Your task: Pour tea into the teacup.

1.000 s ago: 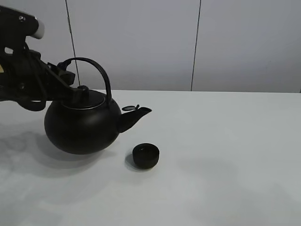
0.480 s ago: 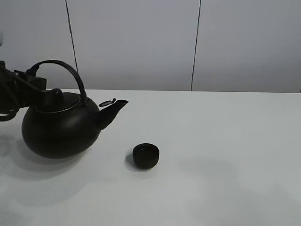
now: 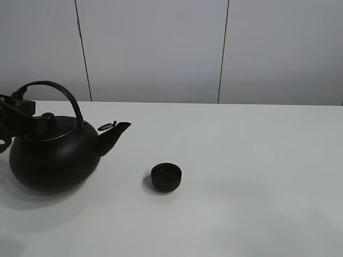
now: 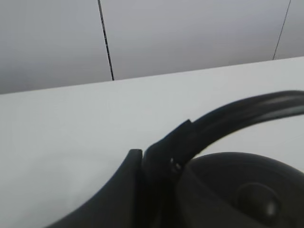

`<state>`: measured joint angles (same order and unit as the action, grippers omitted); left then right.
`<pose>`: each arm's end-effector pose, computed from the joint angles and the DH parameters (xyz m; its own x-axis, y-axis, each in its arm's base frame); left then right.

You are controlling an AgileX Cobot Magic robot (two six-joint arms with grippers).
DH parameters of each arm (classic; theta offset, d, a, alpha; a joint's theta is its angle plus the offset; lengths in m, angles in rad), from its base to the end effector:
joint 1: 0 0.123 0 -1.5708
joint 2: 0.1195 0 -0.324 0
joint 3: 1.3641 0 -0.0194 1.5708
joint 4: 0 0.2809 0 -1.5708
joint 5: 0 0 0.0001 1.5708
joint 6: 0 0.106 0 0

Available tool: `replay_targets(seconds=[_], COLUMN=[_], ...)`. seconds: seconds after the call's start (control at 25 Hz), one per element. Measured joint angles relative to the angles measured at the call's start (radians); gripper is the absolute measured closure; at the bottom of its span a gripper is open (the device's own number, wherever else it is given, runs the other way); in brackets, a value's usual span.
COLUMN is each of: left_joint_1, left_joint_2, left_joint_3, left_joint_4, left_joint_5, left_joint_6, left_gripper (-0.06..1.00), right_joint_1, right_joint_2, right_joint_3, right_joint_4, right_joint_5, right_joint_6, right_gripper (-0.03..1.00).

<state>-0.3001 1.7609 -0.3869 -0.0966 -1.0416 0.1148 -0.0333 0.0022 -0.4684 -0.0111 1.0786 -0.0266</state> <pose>0.2877 -0.0798 0.1414 -0.2190 0.1365 -0.9661 0.2324 0.9690 0.0842 -0.0012 -0.0010 0.2732 -0.5022 -0.0151 -0.8646 0.0258 0.9991 -0.0325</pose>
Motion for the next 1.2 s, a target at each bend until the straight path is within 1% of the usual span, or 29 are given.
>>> replay_targets(seconds=[0.24, 0.48, 0.72, 0.8, 0.96, 1.04, 1.2], left_joint_1=[0.0, 0.0, 0.0, 0.0, 0.0, 0.0, 0.0], left_joint_2=[0.045, 0.045, 0.045, 0.045, 0.038, 0.037, 0.033], left_joint_3=[0.011, 0.011, 0.011, 0.011, 0.014, 0.024, 0.067], left_joint_4=[0.003, 0.051, 0.064, 0.078, 0.083, 0.08, 0.08], left_joint_5=[-0.003, -0.003, -0.003, -0.012, -0.068, -0.084, -0.095], left_joint_6=[0.008, 0.015, 0.018, 0.011, -0.012, -0.016, -0.022], left_gripper=[0.84, 0.84, 0.84, 0.8, 0.62, 0.59, 0.57], right_joint_1=[0.0, 0.0, 0.0, 0.0, 0.0, 0.0, 0.0], right_joint_2=[0.0, 0.0, 0.0, 0.0, 0.0, 0.0, 0.0], right_joint_3=[0.0, 0.0, 0.0, 0.0, 0.0, 0.0, 0.0], right_joint_4=[0.0, 0.001, 0.001, 0.001, 0.001, 0.001, 0.001], right_joint_5=[0.0, 0.001, 0.001, 0.001, 0.001, 0.001, 0.001], right_joint_6=[0.0, 0.0, 0.0, 0.0, 0.0, 0.0, 0.0], right_gripper=[0.47, 0.47, 0.47, 0.47, 0.47, 0.47, 0.47])
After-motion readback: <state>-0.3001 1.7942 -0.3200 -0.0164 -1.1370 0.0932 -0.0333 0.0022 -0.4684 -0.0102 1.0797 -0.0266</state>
